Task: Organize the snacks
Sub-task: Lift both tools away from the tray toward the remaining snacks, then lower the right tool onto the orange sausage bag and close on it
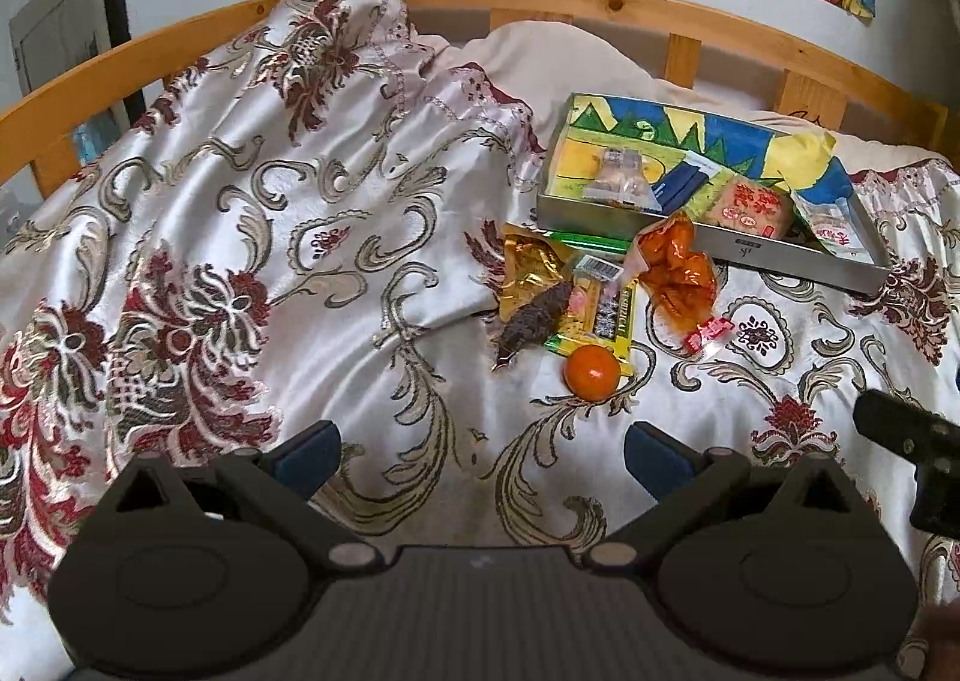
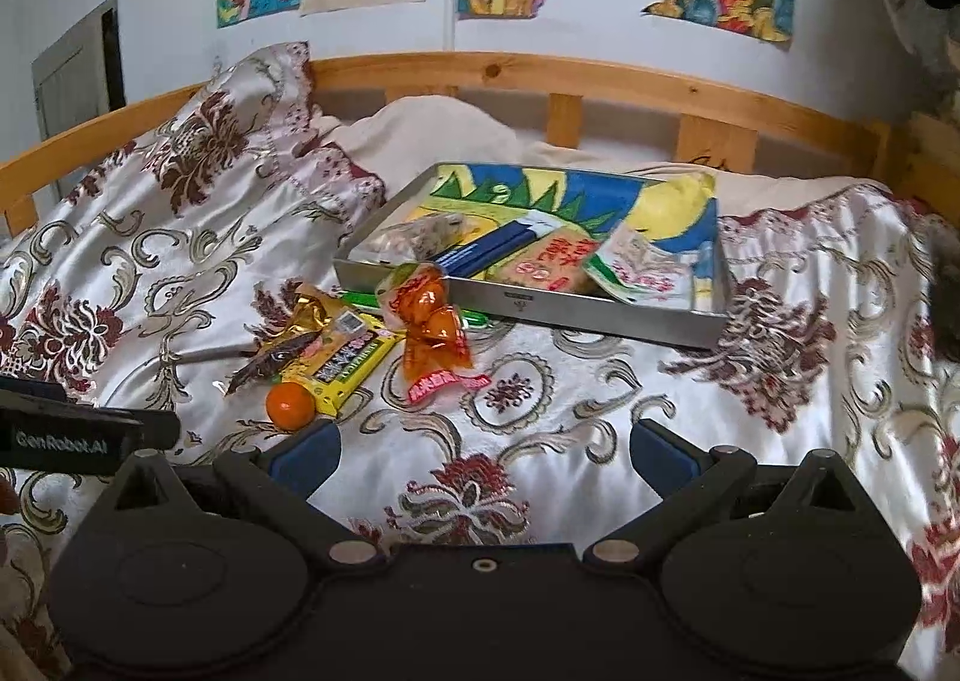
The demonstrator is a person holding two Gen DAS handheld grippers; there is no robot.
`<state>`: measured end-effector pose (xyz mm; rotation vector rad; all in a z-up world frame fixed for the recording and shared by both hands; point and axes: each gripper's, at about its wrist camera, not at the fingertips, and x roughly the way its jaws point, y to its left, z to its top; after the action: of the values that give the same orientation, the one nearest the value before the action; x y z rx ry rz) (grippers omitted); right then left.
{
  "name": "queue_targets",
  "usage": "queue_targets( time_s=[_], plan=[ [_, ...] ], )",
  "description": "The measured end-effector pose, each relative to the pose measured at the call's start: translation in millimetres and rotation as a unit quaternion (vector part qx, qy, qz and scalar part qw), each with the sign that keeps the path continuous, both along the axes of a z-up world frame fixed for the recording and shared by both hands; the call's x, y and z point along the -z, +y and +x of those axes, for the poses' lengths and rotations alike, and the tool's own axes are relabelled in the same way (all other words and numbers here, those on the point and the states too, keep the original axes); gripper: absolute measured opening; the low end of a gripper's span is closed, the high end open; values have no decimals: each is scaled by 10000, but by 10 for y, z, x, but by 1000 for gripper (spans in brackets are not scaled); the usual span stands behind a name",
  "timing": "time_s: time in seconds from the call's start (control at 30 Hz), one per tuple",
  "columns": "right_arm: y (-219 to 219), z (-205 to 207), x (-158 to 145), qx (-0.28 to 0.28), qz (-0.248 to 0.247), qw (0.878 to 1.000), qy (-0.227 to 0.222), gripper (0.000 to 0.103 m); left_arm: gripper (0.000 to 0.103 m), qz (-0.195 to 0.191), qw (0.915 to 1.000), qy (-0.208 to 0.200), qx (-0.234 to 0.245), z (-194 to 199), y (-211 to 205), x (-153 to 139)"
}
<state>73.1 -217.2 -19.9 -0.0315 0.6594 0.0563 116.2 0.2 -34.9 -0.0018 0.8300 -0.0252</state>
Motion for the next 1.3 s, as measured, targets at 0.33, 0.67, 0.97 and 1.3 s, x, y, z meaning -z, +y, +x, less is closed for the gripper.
queue_targets(
  time_s=[0.33, 0.67, 0.97, 1.3],
  plan=[
    [-111, 305, -44, -1015, -17, 9948, -6, 102, 102, 210, 9993, 22, 299, 167, -92, 76],
    [-288, 776, 134, -1231, 419, 9915, 30, 102, 102, 241, 9977, 138, 622, 388, -214, 207],
    [-213, 1207, 394, -1060, 494, 9921, 448, 102, 102, 253, 9971, 377, 618, 554, -296, 308],
    [-116, 1532, 641, -1205, 365, 9909, 474, 101, 102, 225, 9969, 461, 603, 691, -335, 427]
  ],
)
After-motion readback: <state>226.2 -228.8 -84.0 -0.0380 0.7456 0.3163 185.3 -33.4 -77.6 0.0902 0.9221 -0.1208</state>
